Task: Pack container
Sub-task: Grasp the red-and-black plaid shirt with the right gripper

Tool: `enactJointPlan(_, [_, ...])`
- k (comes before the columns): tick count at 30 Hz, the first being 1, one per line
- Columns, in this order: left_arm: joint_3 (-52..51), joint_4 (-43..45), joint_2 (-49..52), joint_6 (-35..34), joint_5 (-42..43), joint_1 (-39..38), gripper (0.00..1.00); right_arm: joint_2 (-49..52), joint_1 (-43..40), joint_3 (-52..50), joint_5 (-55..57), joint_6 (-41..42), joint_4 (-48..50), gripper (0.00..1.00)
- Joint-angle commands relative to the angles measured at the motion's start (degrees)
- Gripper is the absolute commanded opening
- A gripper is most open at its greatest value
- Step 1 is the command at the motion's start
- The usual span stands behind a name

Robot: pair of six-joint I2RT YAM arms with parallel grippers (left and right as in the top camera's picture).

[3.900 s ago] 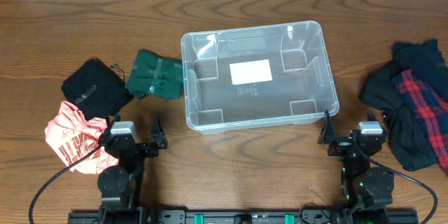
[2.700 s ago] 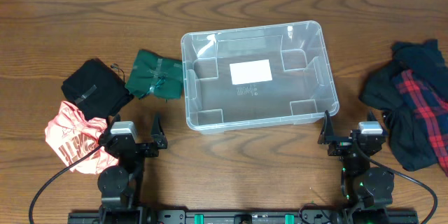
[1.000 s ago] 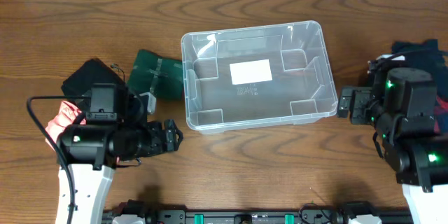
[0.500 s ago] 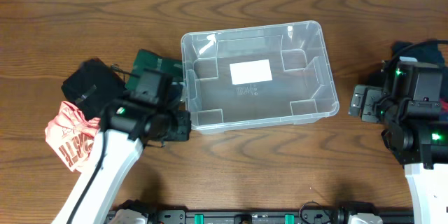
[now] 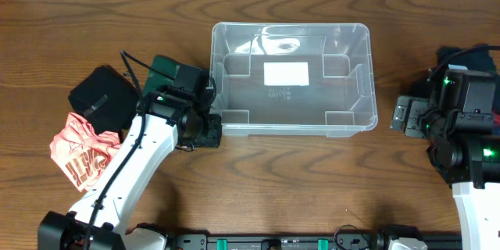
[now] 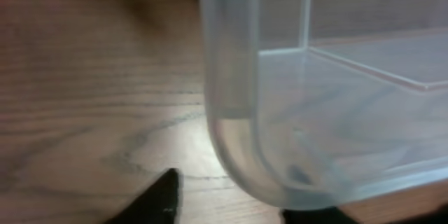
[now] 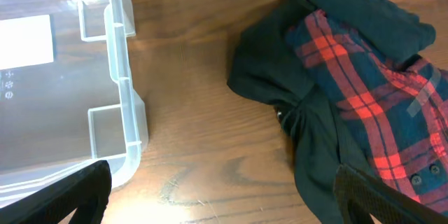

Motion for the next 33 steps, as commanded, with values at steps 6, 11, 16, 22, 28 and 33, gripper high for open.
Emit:
enactJointPlan(6, [2.9, -4.2, -8.6, -0.4, -9.1, 0.0, 0.98, -0.1, -0.8, 1.1, 4.0, 0.7, -2.0, 0.99])
enactJointPlan(11, [4.6, -4.3, -18.6, -0.4, -10.2, 2.6, 0.98, 2.6, -4.5, 1.1, 11.7, -1.4, -0.9, 0.99])
enactJointPlan(16, [4.6, -2.7, -25.8, -0.4, -11.3, 9.1, 0.98, 8.9, -12.9, 1.1, 13.6, -8.9, 2.3, 0.99])
enactJointPlan(22, [4.6, -2.9, -26.5, -0.4, -8.0, 15.1, 0.98, 20.7, -22.2, 1.1, 17.5, -10.3, 5.9, 0.98])
enactJointPlan(28, [4.6, -3.3, -25.0, -0.4, -6.1, 16.1, 0.98, 31.7, -27.2, 1.1, 17.3, -9.0, 6.7, 0.94])
enactJointPlan(33, [4.6, -3.0, -24.4, -0.4, -6.1, 16.1, 0.98, 37.7, -29.0, 1.1, 19.6, -8.8, 10.9, 0.93])
